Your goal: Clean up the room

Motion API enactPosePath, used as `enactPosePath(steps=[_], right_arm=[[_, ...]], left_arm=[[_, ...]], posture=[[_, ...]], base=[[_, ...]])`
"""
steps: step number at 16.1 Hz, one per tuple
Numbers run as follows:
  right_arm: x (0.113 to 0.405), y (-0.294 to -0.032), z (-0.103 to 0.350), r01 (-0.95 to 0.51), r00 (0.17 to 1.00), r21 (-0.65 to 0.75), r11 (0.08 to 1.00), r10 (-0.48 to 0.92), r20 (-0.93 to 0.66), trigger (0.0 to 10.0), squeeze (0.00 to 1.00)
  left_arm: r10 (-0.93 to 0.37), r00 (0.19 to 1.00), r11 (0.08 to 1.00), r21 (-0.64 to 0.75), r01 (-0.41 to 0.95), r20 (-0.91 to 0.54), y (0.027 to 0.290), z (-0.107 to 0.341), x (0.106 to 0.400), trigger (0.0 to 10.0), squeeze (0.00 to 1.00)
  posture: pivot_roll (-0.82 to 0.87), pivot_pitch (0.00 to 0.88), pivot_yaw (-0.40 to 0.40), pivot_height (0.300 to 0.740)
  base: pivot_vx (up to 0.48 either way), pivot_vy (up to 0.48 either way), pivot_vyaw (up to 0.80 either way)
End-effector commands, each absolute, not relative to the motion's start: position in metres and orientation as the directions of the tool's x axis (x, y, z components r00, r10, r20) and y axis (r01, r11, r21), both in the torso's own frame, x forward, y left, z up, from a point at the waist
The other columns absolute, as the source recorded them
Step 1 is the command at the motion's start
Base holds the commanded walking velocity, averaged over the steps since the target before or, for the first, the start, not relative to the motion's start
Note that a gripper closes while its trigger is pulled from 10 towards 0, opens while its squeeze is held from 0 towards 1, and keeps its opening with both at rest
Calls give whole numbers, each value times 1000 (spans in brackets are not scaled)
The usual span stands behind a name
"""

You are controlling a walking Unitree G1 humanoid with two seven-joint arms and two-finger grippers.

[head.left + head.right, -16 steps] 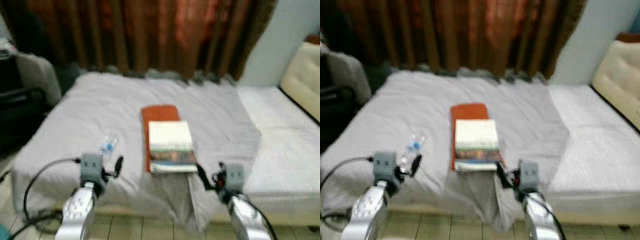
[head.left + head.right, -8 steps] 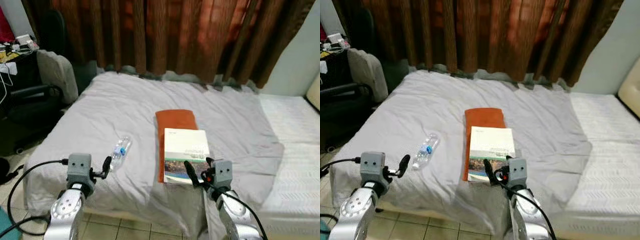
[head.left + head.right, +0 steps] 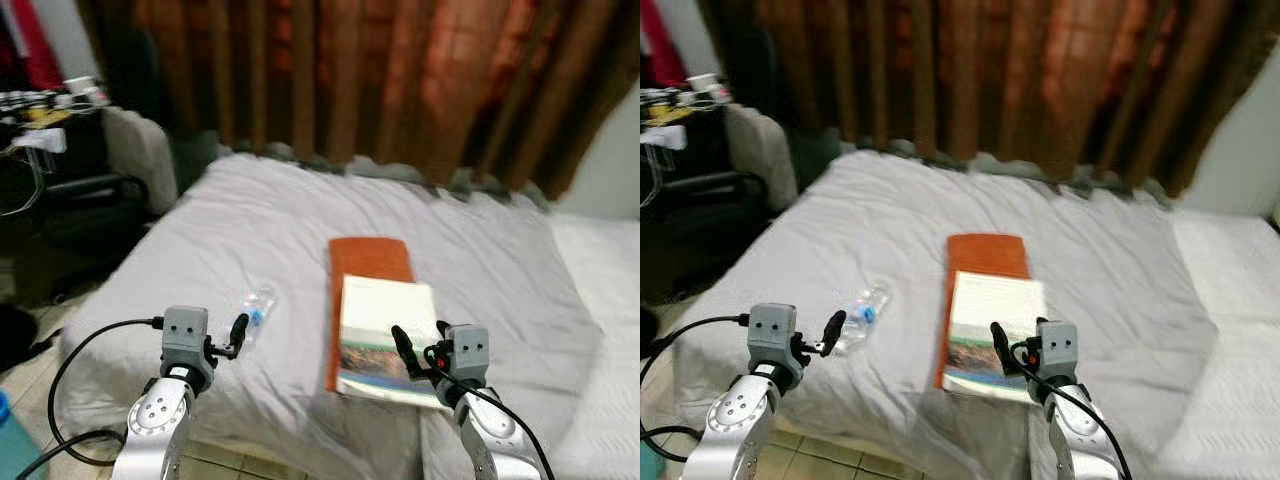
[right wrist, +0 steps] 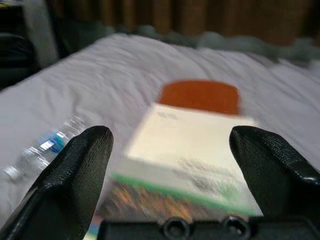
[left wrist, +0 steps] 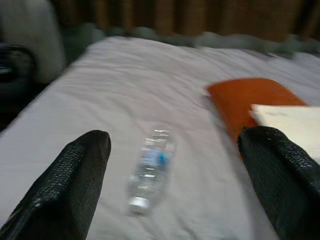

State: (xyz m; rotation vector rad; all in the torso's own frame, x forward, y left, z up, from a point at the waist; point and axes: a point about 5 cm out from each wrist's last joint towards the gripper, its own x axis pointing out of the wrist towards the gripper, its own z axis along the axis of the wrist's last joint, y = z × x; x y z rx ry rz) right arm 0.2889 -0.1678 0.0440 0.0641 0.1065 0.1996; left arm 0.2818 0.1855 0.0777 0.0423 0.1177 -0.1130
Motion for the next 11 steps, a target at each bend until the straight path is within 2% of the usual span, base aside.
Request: enactPosePath(steps=[1,4,6,8,11], right_arm=[[293,-156,49,-230,969,88,969,236,-72,10000,0],[294,-155,50,-232,969,87,969,238,-72,10000,0],[294,-156,49,-227,969,75,971,233,-81,10000,0],[294,-156,48,-218,970,98,971,227,-86,10000,0],[295,-156,48,-213,971,97,972,222,-88,10000,0]], left_arm=[[-91,989,993,60,99,-119,194,81,283,10000,0],[-106,988,993,41,111,-116,194,81,283,10000,0],[-121,987,992,28,125,-110,193,81,282,10000,0],[-124,986,991,34,128,-112,192,81,282,10000,0],[-123,985,991,45,129,-119,192,82,287,10000,0]], posture=[[114,0,-81,740],[110,0,-75,740],[109,0,-74,740],[107,0,-73,740],[103,0,-70,740]], base=[[458,0,0],[429,101,0],[0,480,0],[0,480,-500],[0,480,-800]])
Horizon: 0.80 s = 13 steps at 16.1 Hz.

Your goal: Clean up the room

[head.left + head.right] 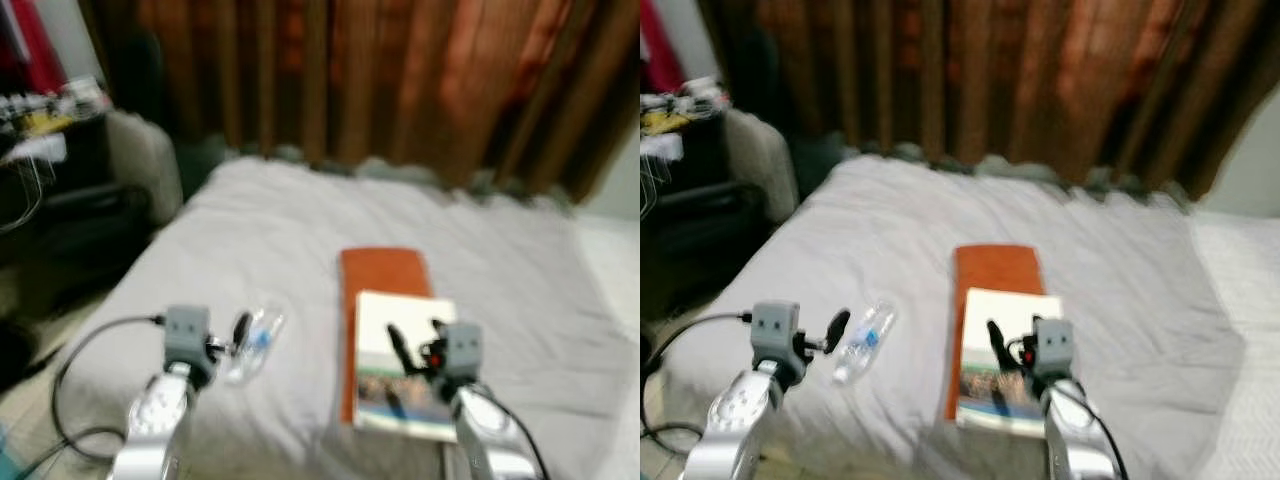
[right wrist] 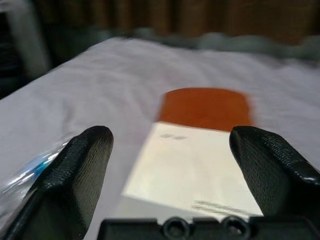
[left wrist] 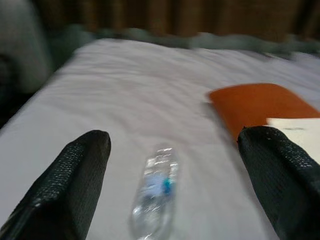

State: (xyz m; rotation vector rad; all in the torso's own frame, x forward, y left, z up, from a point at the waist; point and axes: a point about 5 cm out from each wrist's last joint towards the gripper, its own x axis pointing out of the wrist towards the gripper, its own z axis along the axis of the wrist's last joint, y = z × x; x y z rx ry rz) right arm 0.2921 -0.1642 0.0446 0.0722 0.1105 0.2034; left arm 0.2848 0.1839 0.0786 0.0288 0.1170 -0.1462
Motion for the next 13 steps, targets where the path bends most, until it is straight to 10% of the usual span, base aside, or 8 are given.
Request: enactPosePath(steps=[1,13], right_arm=[[294,-157,47,-205,973,91,974,213,-89,10000,0],[292,-159,45,-211,970,75,975,218,-105,10000,0]], left_arm=[[-121,984,990,59,129,-130,193,81,288,10000,0],[-96,984,986,121,115,-151,186,78,296,10000,0]], posture=[[91,0,-62,740],[66,0,-58,740]], base=[[0,461,0],[297,0,-133]])
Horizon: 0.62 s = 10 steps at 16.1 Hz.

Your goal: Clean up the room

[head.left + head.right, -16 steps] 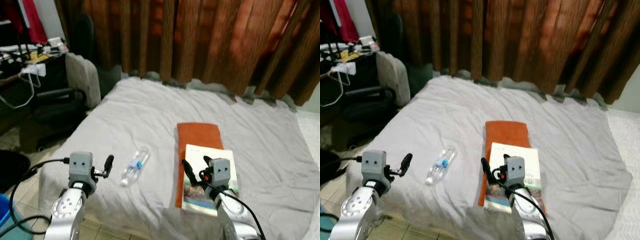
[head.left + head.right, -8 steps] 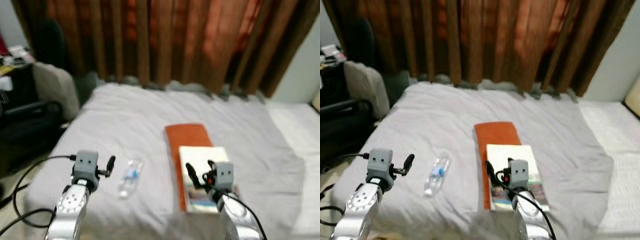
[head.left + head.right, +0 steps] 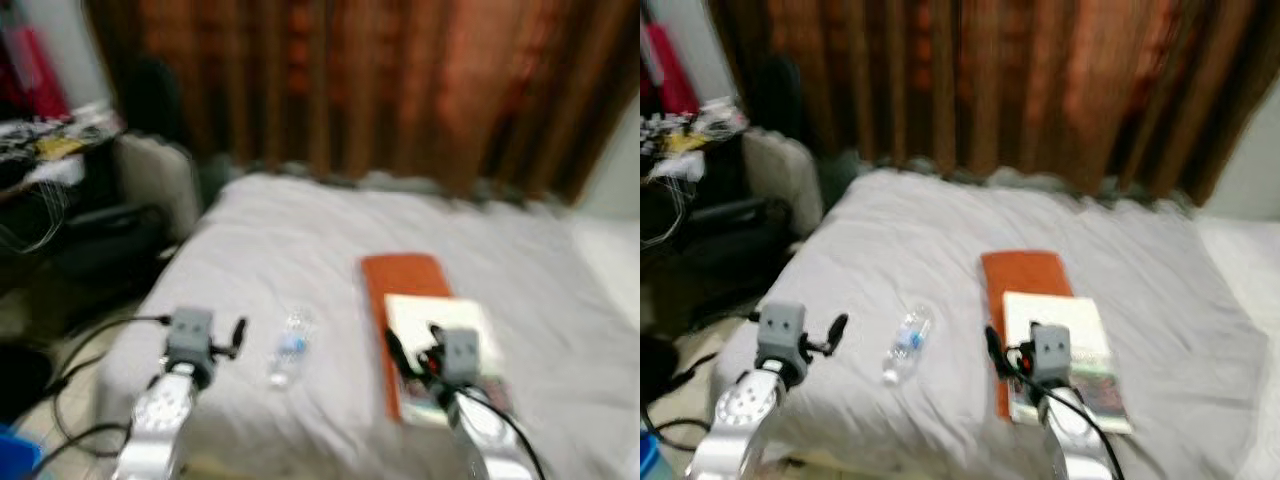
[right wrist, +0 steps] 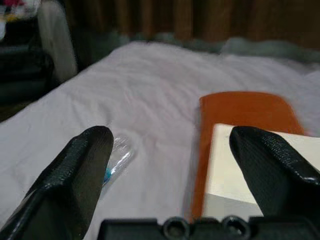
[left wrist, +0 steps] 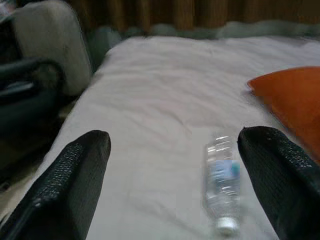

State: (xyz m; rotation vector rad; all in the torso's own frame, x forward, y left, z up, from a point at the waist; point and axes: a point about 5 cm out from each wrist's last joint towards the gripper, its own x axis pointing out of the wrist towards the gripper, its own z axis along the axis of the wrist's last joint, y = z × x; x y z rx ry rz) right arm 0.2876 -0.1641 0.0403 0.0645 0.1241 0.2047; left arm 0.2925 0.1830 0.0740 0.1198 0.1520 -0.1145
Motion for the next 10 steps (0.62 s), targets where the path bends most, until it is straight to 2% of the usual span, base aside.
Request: enactPosePath(steps=[1,6,8,10], right_arm=[[293,-159,45,-214,969,73,974,221,-108,10000,0],[292,-156,44,-239,963,69,969,245,-108,10000,0],[289,-154,42,-250,958,54,967,255,-134,10000,0],[279,-158,45,-245,962,86,966,253,-106,10000,0]], left_arm=[[-83,985,989,109,100,-149,188,79,297,10000,0],[-82,982,989,112,102,-170,188,75,297,10000,0],[-43,980,985,156,75,-196,194,71,300,10000,0],[30,968,982,190,19,-249,211,66,321,10000,0]], posture=[[65,0,-58,740],[58,0,-58,740],[42,0,-57,740],[-1,32,-75,740]], base=[[458,0,-800],[451,0,-781],[127,0,0],[0,0,0]])
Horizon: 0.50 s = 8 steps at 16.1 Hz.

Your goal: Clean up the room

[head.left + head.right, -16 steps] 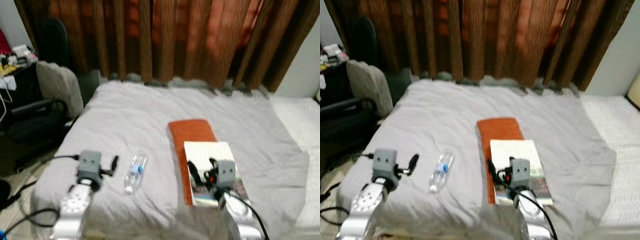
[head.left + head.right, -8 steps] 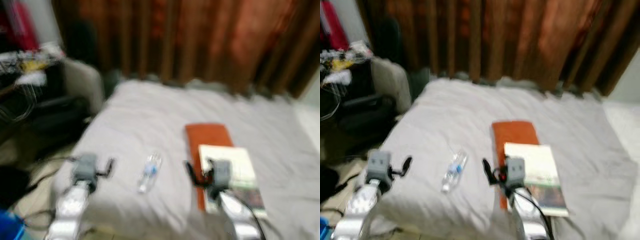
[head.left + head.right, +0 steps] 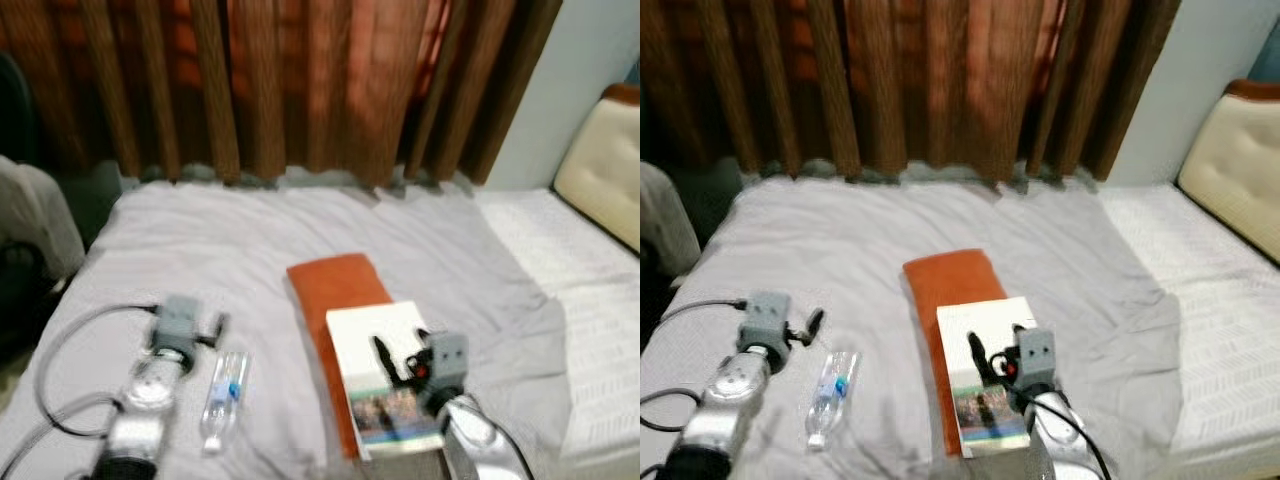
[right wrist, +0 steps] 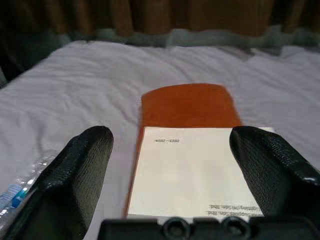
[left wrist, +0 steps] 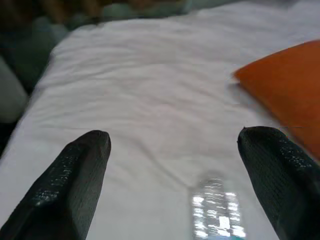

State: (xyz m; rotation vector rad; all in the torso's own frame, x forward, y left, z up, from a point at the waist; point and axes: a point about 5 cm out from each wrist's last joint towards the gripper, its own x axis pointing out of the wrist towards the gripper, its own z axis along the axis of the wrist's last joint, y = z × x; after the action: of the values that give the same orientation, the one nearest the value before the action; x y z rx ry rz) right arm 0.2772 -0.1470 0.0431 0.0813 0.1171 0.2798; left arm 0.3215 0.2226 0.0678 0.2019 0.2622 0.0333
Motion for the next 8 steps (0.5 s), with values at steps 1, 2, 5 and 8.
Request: enactPosePath(steps=[1,2,5,8], right_arm=[[266,-164,52,-242,964,92,966,250,-90,10000,0],[251,-168,57,-242,963,93,966,251,-94,10000,0],[213,-174,81,-286,952,48,957,290,-100,10000,0],[187,-184,96,-255,954,59,965,261,-146,10000,0]], left_arm=[[55,959,977,211,5,-279,217,65,331,10000,0],[71,950,977,211,-6,-304,220,62,335,10000,0],[67,942,978,209,3,-330,217,57,336,10000,0],[157,955,964,251,-92,-250,233,76,346,10000,0]], posture=[[-65,159,-105,740],[-101,213,-119,740],[-202,384,-158,740],[-288,529,-207,740]], base=[[0,0,0],[0,0,0],[0,0,0],[0,0,0]])
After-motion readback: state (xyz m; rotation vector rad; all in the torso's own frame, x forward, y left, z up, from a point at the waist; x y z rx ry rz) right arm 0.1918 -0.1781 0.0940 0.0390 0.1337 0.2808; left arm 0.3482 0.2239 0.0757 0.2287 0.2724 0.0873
